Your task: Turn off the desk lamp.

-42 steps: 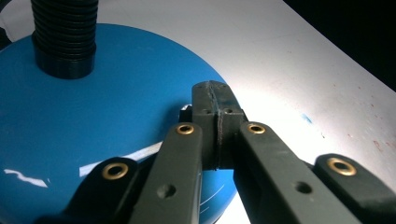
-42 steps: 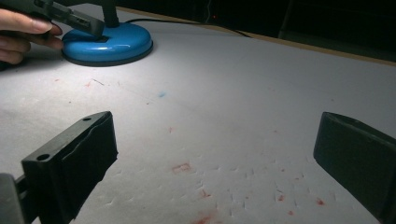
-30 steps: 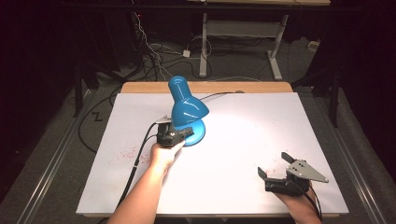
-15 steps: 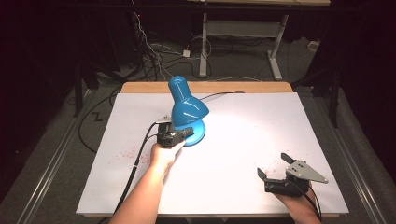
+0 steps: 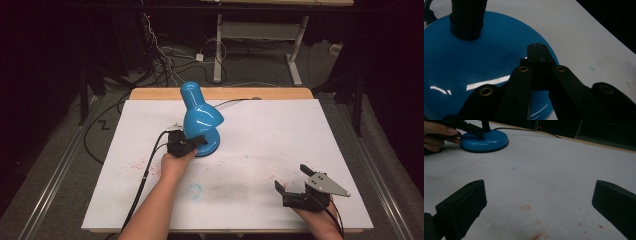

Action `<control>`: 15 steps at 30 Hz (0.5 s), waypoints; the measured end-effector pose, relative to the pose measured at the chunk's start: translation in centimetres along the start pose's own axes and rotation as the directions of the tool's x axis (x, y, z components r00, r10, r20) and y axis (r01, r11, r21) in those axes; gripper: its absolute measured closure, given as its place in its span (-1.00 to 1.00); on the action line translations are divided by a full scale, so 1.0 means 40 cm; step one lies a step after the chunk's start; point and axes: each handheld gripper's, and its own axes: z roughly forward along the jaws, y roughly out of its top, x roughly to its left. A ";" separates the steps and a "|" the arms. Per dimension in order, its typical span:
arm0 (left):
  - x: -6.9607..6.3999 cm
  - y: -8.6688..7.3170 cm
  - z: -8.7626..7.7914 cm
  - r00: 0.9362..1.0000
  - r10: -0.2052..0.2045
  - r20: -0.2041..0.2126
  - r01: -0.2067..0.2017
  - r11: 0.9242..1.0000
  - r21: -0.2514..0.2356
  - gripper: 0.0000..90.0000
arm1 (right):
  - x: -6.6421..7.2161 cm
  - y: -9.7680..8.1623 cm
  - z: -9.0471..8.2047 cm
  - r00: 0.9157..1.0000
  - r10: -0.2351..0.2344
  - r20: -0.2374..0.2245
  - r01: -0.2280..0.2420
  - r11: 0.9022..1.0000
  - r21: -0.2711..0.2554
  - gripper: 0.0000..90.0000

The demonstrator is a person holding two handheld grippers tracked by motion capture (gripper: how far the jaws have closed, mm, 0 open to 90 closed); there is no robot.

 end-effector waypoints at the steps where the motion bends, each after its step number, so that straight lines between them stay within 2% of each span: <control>1: 0.000 0.000 0.000 1.000 0.000 0.001 0.000 1.000 0.000 0.96 | 0.000 0.000 0.000 1.000 0.001 0.001 -0.001 1.000 0.000 -1.00; 10: -0.006 0.000 -0.008 1.000 0.025 -0.011 -0.025 1.000 0.012 0.96 | -0.005 0.001 0.000 1.000 0.002 0.005 -0.002 1.000 -0.005 -1.00; 11: -0.014 -0.001 -0.004 1.000 -0.014 -0.016 0.013 1.000 -0.022 0.96 | -0.006 0.001 0.000 1.000 0.004 0.005 -0.004 1.000 -0.005 -1.00; 13: -0.008 0.001 -0.014 1.000 0.003 -0.023 -0.003 1.000 -0.010 0.96 | -0.006 0.001 0.001 1.000 0.004 0.007 -0.004 1.000 -0.003 -1.00; 14: -0.001 0.004 -0.024 0.999 0.032 -0.022 -0.032 0.999 0.015 0.96 | -0.006 0.001 0.002 1.000 0.004 0.007 -0.004 1.000 -0.003 -1.00; 15: -0.001 0.005 -0.028 0.999 0.035 -0.026 -0.034 0.999 0.013 0.96 | -0.006 0.002 0.002 1.000 0.003 0.006 -0.003 1.000 -0.003 -1.00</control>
